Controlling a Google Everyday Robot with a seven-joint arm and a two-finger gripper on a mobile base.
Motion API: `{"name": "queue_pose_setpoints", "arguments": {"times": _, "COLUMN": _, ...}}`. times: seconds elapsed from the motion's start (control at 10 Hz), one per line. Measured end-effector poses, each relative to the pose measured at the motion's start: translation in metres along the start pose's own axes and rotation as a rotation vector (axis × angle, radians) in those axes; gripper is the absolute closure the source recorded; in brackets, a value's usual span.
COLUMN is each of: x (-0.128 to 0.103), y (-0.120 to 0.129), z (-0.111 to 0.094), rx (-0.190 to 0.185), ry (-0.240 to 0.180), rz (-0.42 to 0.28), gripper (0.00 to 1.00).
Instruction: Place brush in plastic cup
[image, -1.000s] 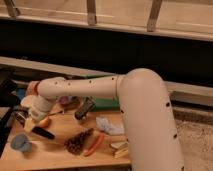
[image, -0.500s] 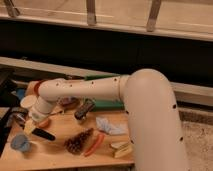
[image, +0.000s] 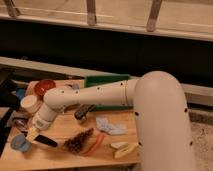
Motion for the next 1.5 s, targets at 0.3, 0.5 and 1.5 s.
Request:
{"name": "queue_pose_setpoints", "arguments": {"times": 0.3, "x": 0.014, "y": 0.01, "z": 0.02, "rx": -0.051, "ry": -0.003, "rz": -0.071, "gripper": 1.0}}
{"name": "queue_pose_setpoints", "arguments": {"times": 0.5, "x": 0.021, "y": 0.014, "z": 0.026, "rx": -0.067, "ry": -0.016, "rz": -0.085, "gripper": 1.0}}
{"name": "queue_pose_setpoints", "arguments": {"times": 1.5, "x": 0.026, "y": 0.014, "z": 0.037, "rx": -0.102, "ry": 0.005, "rz": -0.079, "gripper": 1.0}}
